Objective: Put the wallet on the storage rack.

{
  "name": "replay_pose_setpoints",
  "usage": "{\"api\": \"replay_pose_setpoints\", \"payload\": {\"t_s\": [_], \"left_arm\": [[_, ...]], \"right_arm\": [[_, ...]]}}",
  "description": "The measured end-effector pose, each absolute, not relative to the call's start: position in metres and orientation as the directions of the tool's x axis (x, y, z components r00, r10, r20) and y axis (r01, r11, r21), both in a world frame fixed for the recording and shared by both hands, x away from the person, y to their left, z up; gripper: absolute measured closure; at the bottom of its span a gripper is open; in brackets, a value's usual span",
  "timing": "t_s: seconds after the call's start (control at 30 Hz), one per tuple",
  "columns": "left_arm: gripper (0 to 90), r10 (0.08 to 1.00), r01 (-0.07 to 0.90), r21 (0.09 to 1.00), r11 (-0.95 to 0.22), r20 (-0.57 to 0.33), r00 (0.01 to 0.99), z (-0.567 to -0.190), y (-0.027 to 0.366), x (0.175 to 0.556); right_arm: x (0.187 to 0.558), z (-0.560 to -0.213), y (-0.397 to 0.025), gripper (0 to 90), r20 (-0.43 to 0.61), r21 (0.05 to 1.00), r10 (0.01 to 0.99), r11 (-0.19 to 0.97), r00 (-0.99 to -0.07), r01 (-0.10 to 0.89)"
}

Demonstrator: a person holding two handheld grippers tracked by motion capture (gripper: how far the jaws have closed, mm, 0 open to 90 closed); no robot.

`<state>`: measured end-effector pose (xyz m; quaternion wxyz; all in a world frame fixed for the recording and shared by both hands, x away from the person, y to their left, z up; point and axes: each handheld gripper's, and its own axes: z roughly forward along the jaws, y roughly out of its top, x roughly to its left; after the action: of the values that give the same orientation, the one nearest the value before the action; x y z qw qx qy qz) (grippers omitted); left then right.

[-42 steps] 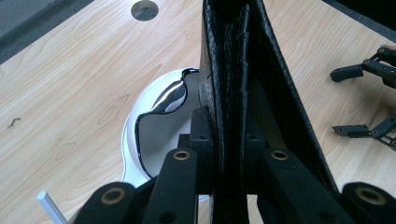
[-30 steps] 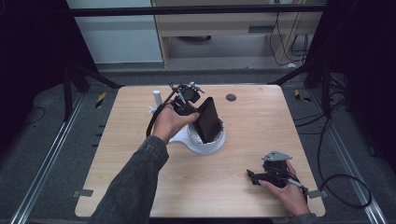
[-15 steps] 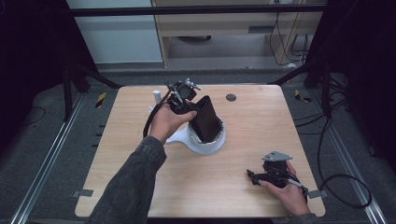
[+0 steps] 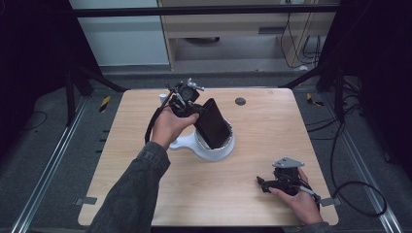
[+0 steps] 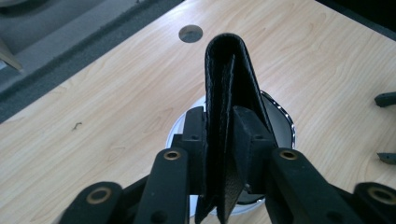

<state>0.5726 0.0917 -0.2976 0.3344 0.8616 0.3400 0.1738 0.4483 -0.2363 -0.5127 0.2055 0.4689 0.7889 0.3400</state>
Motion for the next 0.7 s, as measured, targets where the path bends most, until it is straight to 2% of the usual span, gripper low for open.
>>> {"api": "replay_pose_setpoints", "payload": {"t_s": [0.1, 0.33, 0.7], "left_arm": [[70.0, 0.706, 0.462, 0.707, -0.536, 0.076, 0.704, -0.295, 0.093, 0.571], [67.7, 0.709, 0.436, 0.728, -0.529, 0.097, 0.699, -0.289, 0.095, 0.568], [45.4, 0.688, 0.332, 0.787, -0.52, 0.155, 0.709, -0.274, 0.095, 0.541]], "right_arm": [[0.448, -0.513, -0.236, 3.9, -0.006, 0.729, 0.879, 0.329, -0.476, 0.6], [0.448, -0.513, -0.236, 3.9, -0.005, 0.729, 0.879, 0.329, -0.476, 0.6], [0.448, -0.513, -0.236, 3.9, -0.005, 0.729, 0.879, 0.329, -0.476, 0.6]]}}
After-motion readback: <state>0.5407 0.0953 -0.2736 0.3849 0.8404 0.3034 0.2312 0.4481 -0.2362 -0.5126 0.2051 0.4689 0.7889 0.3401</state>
